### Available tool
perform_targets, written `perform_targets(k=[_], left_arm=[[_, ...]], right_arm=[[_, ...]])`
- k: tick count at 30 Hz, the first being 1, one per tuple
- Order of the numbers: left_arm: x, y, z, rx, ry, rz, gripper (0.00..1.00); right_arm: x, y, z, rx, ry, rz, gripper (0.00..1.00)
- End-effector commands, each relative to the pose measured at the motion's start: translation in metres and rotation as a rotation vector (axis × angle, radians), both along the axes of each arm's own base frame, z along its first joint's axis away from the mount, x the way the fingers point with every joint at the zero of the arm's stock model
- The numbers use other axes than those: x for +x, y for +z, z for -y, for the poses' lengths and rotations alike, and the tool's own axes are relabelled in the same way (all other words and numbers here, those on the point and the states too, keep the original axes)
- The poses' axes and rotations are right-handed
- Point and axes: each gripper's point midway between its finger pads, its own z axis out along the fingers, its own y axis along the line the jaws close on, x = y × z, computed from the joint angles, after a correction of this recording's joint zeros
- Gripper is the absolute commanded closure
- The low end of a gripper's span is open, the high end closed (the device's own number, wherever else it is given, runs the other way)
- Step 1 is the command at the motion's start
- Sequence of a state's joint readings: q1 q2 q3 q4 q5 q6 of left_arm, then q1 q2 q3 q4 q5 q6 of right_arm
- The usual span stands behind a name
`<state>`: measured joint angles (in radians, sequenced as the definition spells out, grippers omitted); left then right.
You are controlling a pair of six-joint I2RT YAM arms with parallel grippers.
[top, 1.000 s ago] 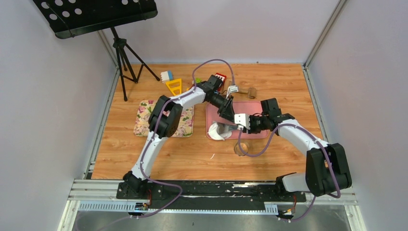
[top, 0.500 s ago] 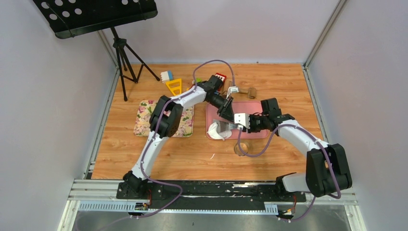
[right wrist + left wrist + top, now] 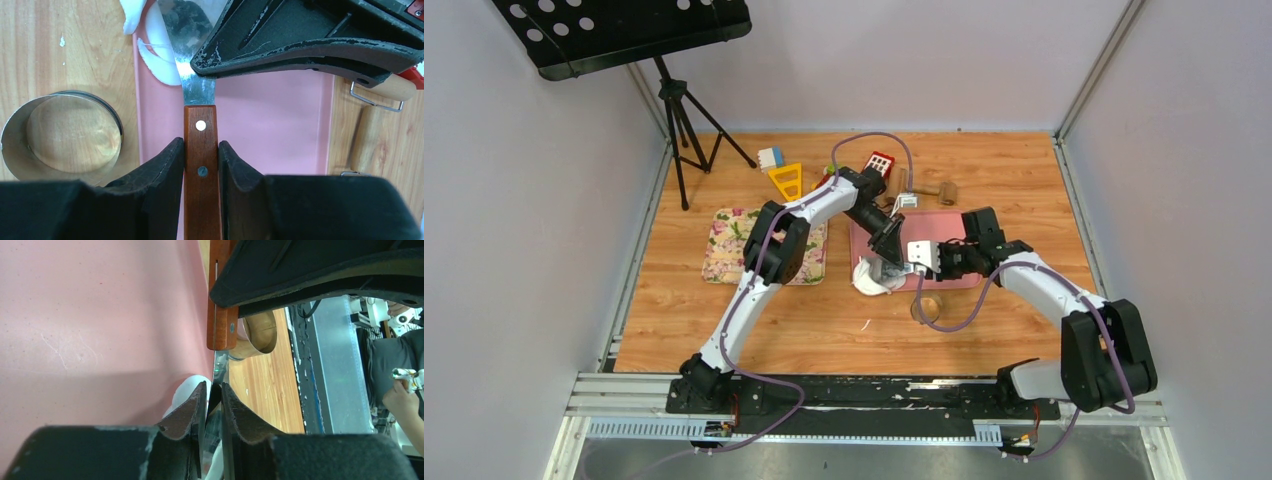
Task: Roll out the dumpling wrappers from the dough
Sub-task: Remove the dumpling wrapper from the work surface.
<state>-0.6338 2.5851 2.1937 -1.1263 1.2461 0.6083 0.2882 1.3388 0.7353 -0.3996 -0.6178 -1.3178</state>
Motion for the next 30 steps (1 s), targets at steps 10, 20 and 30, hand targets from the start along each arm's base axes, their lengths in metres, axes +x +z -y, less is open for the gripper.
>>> perform_targets(k=[10,20,30], left_arm=[[-0.012,0.011,-0.008,0.011,-0.029,-0.012,1.00],[-0.010,0.017,-0.004,-0.010,-0.024,-0.023,1.00],[-0.006,0.032,-0.005,-0.060,-0.019,-0.002,1.00]], right_arm=[[0.030,0.020,-0.007,-0.013,-0.033,0.139,1.00],[0.047,0.040,-0.007,0.011,-0.130,0.131,0.86],[0.023,0.087,-0.001,0.211,-0.201,-0.288,0.34]])
